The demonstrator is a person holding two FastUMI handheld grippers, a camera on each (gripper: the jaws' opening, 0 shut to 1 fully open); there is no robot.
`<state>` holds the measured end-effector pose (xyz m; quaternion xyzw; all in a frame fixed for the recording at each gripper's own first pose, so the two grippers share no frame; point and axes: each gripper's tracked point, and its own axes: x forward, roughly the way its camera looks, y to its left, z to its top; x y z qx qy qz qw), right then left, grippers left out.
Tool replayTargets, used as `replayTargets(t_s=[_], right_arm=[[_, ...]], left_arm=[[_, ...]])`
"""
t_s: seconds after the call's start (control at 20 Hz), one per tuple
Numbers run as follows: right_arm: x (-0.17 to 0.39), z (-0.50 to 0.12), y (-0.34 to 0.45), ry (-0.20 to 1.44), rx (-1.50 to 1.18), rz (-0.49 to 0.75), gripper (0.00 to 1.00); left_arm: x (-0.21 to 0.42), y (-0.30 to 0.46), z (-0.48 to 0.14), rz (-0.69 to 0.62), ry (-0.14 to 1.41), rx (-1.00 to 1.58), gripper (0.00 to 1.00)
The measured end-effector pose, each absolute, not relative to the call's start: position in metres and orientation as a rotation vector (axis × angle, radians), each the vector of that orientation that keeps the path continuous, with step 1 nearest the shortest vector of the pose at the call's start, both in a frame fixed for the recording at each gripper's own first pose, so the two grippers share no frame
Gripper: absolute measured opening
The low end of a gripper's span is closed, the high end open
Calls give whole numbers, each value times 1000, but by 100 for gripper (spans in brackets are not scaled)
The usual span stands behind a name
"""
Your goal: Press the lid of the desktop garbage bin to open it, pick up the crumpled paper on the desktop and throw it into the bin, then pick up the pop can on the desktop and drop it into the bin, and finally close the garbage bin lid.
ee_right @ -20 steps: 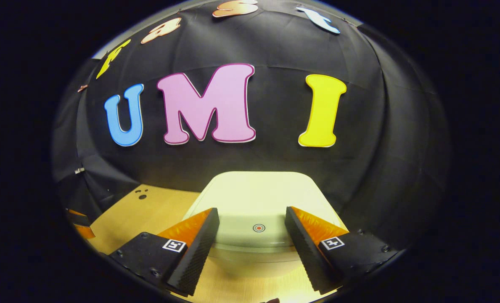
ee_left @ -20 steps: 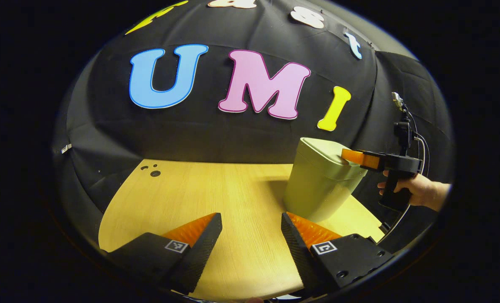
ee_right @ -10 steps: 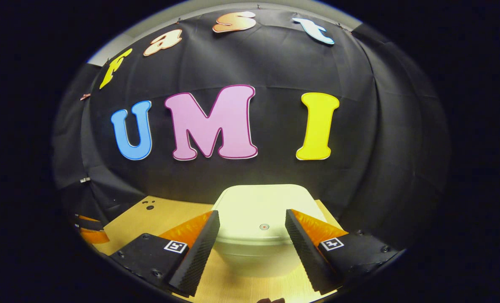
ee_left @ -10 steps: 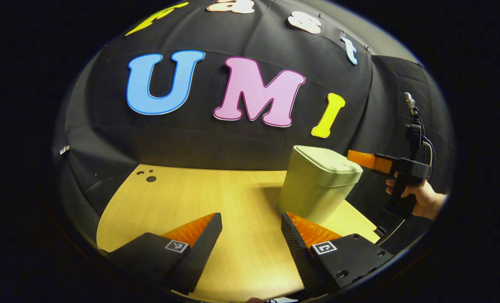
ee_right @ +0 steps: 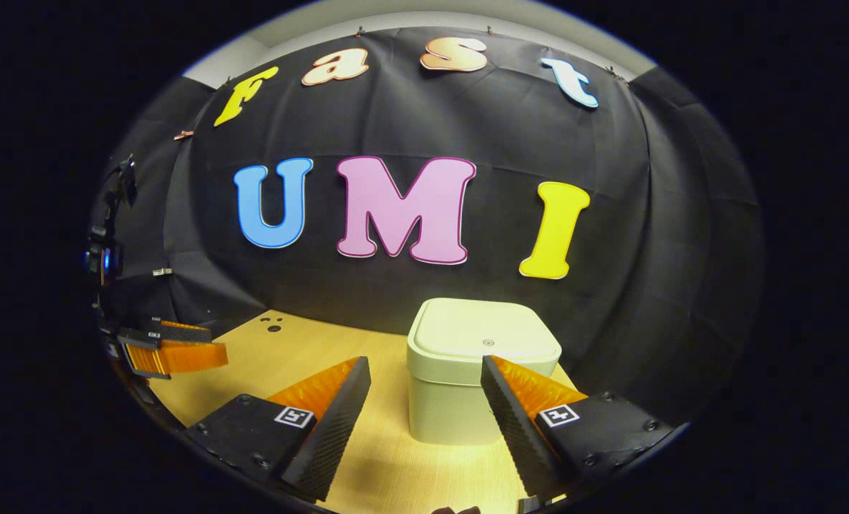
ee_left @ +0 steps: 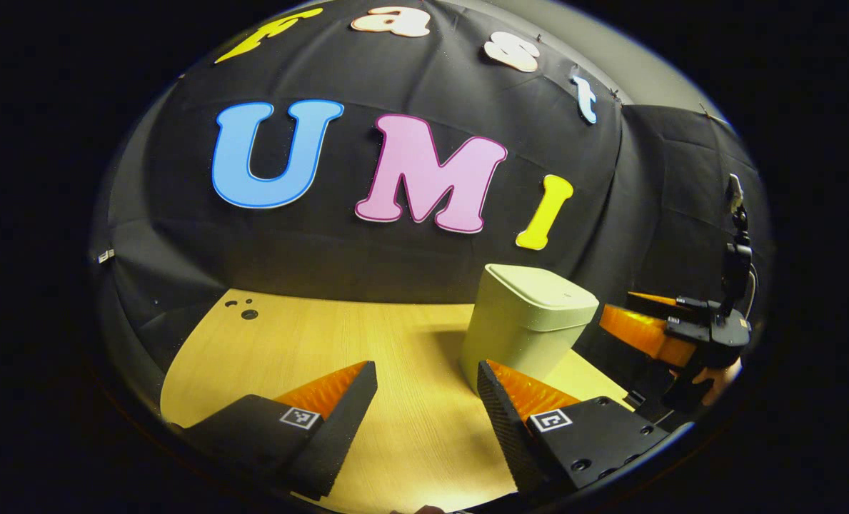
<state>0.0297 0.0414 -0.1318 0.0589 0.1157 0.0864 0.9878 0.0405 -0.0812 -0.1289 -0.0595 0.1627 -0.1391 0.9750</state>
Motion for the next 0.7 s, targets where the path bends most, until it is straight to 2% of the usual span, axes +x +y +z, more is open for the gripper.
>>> replayTargets(t_s=[0.7], right_arm=[[29, -120, 19, 158, 100, 376, 98]], left_arm=[[32, -116, -102, -122, 308, -95, 91]])
